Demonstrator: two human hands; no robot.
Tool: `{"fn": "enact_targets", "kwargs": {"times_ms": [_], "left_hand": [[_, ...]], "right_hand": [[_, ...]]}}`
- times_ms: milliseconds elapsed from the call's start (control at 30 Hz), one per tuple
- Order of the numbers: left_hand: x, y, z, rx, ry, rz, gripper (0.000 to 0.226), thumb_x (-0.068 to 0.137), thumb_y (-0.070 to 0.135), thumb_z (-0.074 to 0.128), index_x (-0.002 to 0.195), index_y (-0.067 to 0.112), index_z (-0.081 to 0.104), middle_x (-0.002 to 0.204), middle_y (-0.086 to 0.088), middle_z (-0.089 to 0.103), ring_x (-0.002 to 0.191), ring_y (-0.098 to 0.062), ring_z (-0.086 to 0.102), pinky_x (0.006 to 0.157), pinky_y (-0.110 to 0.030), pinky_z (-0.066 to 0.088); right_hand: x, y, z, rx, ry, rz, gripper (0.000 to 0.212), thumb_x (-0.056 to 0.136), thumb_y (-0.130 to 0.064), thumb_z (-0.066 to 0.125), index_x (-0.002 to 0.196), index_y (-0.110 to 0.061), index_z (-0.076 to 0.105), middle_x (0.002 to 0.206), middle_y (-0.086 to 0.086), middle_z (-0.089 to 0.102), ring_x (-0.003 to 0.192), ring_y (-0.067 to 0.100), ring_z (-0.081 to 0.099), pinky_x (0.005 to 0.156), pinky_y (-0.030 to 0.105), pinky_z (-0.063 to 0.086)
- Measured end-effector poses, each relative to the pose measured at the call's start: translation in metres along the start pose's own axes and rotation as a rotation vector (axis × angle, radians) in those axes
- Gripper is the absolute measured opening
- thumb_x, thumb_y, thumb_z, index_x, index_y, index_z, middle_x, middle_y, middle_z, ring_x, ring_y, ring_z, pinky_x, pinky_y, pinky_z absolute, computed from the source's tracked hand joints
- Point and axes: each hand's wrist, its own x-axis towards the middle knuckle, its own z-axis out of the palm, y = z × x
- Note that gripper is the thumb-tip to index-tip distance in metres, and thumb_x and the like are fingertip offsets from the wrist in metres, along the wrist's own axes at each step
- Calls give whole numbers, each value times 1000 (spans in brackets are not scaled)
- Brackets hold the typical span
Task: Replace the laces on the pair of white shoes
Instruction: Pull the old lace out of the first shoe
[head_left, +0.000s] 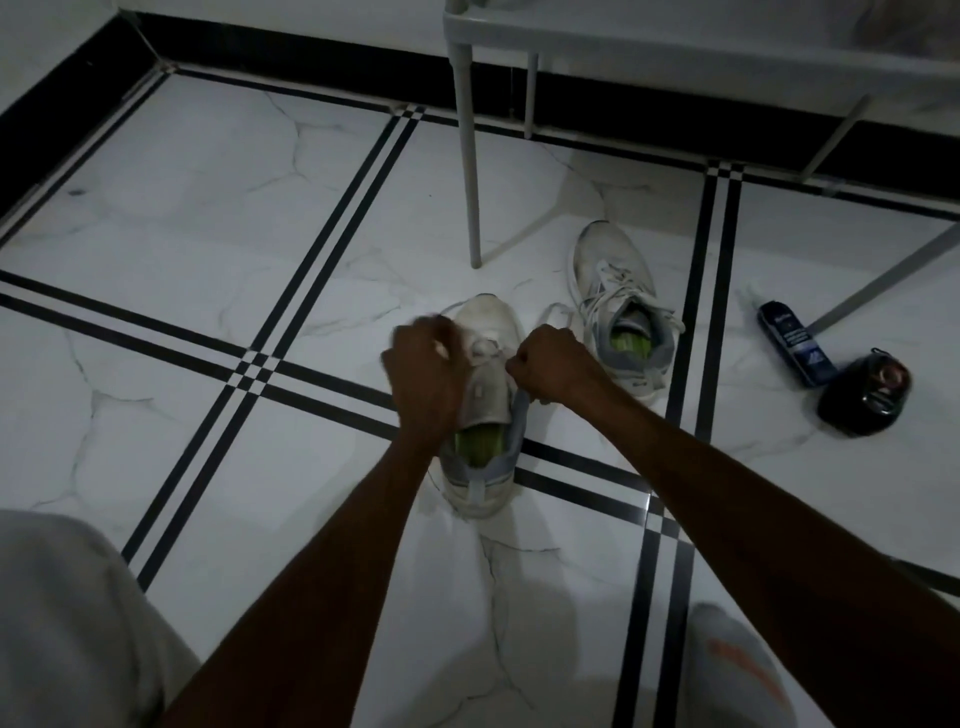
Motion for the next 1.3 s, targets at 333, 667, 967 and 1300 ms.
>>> {"fn": "enact_targets", "kwargs": {"times_ms": [333,667,967,1300], "left_hand": [[2,11,1,249,-381,327,32,81,40,64,110,29,72,109,4,70,119,-23,51,100,-45,26],[34,-14,-26,44,298,-391,16,87,22,57,100,20,65,100,0,65,100,-24,61,86,-38,40],[-8,20,10,243,-338,233,24,87,30,68,107,20,76,136,-6,57,129,-36,38,99,-45,33],[37,-18,-41,297,226,-410,22,92,24,61,110,16,69,119,-11,65,118,-33,51,90,-43,44]], "right_hand": [[-6,5,-15,110,-49,-40,41,92,-35,64,75,1,70,63,10,67,58,25,68,64,38,62],[1,15,-14,123,1,14,38,84,-38,69,85,0,73,80,18,73,71,28,72,70,43,63],[7,14,-14,33,6,-63,39,88,-43,64,79,-6,67,68,8,64,53,13,57,58,23,47],[5,18,-13,45,11,-66,38,88,-34,65,78,2,73,79,18,73,73,30,70,71,37,60]]}}
